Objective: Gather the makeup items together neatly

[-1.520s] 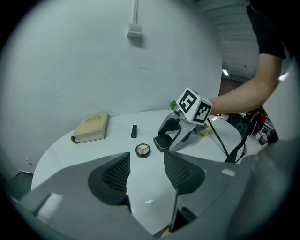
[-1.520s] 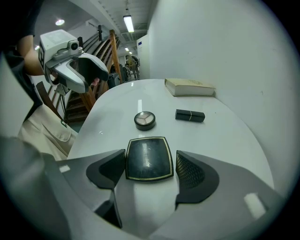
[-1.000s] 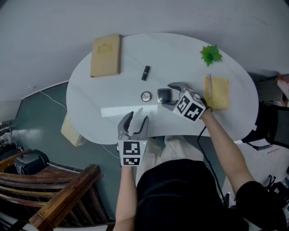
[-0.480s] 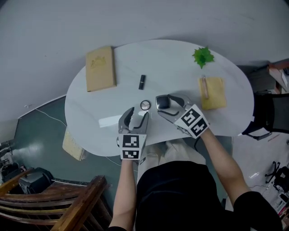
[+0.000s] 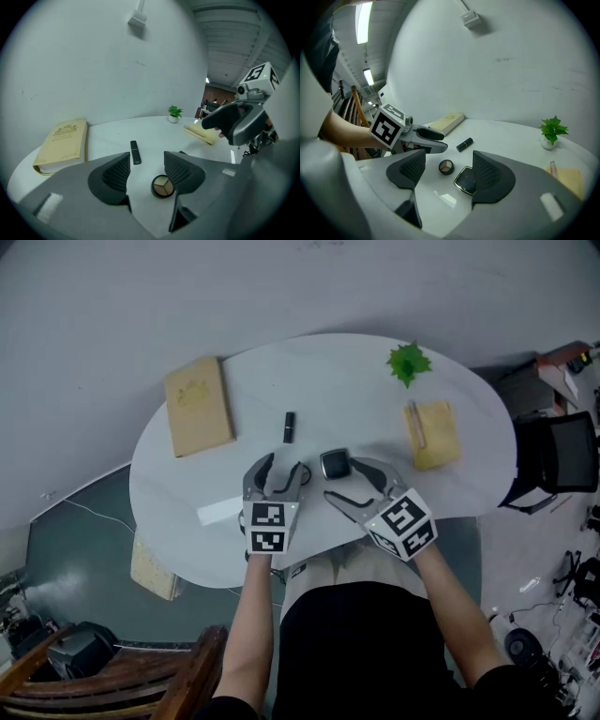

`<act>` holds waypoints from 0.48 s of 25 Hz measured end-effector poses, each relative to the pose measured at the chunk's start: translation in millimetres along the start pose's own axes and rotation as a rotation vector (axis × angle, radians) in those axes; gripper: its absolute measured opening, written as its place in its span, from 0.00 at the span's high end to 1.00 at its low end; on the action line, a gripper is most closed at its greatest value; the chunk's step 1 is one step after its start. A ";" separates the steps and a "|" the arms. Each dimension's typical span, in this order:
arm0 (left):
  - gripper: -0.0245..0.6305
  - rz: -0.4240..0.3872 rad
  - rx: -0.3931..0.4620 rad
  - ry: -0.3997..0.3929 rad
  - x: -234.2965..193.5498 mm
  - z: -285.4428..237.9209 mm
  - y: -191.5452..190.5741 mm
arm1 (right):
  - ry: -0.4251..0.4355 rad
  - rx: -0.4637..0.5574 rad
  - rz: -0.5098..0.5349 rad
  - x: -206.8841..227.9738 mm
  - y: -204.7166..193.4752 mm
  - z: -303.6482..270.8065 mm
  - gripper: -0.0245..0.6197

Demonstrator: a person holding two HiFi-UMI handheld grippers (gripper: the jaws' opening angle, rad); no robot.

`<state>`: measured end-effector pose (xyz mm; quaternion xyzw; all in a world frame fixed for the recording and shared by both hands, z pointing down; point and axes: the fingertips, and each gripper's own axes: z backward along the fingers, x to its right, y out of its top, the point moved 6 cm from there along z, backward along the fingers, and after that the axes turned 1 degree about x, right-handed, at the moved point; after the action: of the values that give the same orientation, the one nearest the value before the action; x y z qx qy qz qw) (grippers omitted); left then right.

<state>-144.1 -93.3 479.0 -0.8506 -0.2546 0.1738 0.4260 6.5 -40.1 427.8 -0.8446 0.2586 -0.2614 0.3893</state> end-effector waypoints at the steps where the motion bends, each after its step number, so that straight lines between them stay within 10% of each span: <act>1: 0.62 0.003 -0.002 -0.006 -2.1 -3.8 -0.4 | -0.014 0.002 -0.007 -0.8 0.5 1.8 0.46; 12: 0.63 -0.008 -0.062 -0.055 -15.1 -46.1 -5.4 | -0.130 0.027 -0.108 -7.8 -4.1 21.6 0.46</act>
<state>-134.3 -128.7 511.1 -0.8573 -0.2749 0.1872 0.3930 15.7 -21.5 417.0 -0.8671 0.1832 -0.2301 0.4019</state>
